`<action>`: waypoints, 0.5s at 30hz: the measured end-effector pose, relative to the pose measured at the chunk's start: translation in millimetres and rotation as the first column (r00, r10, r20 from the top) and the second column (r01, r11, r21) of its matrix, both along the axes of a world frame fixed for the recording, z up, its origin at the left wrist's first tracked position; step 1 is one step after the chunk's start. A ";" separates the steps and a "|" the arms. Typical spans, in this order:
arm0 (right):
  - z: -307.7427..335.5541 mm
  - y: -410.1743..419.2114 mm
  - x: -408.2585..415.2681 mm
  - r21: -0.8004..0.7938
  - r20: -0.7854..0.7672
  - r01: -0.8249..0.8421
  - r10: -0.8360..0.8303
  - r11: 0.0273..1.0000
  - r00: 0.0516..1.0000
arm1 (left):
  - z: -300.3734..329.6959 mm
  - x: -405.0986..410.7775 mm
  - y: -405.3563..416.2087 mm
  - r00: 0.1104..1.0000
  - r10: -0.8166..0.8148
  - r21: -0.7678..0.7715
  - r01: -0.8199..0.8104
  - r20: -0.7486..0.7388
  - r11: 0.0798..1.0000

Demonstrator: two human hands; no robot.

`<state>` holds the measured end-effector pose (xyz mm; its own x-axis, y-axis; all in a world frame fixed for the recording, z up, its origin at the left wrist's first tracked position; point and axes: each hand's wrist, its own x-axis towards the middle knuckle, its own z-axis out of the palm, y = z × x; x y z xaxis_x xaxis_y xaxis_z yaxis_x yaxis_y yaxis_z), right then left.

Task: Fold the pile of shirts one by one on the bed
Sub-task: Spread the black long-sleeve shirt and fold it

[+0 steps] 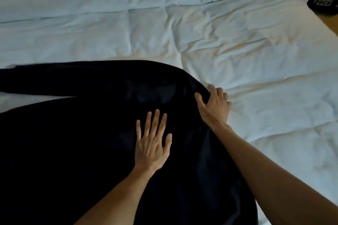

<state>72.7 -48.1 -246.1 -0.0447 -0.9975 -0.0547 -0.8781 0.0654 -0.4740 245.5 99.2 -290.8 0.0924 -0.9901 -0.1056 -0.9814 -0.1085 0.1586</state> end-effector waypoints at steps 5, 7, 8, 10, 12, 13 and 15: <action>6.1 -49.8 8.4 -0.011 0.111 -0.201 0.201 0.980 0.973 | -7.3 -1.0 -1.0 0.999 0.002 0.001 -0.002 0.054 1.000; 0.4 -58.3 3.9 -0.045 0.080 -0.091 0.094 0.995 0.992 | -8.0 -1.7 -2.2 0.999 0.000 -0.002 0.001 0.048 1.000; -3.4 -57.8 5.0 -0.024 0.050 -0.033 0.034 0.999 0.998 | -7.9 -1.9 -2.0 0.999 0.002 -0.001 -0.002 0.042 1.000; -10.7 -53.6 12.6 0.045 -0.001 0.043 -0.043 0.998 0.999 | -9.5 -2.3 -1.9 1.000 0.000 -0.012 0.000 0.030 1.000; -11.6 -48.2 26.1 0.033 -0.032 0.088 -0.087 0.996 0.996 | -12.1 -1.2 -1.5 1.000 0.001 -0.018 -0.001 0.015 1.000; -10.6 -43.2 32.6 -0.023 -0.049 0.096 -0.097 0.995 0.994 | -12.4 -0.8 -1.4 1.000 0.000 -0.014 0.000 0.008 1.000; -6.4 -27.1 47.3 -0.223 -0.052 0.008 -0.020 0.975 0.998 | -8.7 -1.2 -2.1 1.000 0.002 -0.005 -0.002 -0.005 1.000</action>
<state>120.0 -75.2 -252.5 -0.0557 -0.9836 0.1716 -0.9025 -0.0239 -0.4300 244.2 97.1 -299.5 0.0943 -0.9904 -0.1008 -0.9804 -0.1100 0.1636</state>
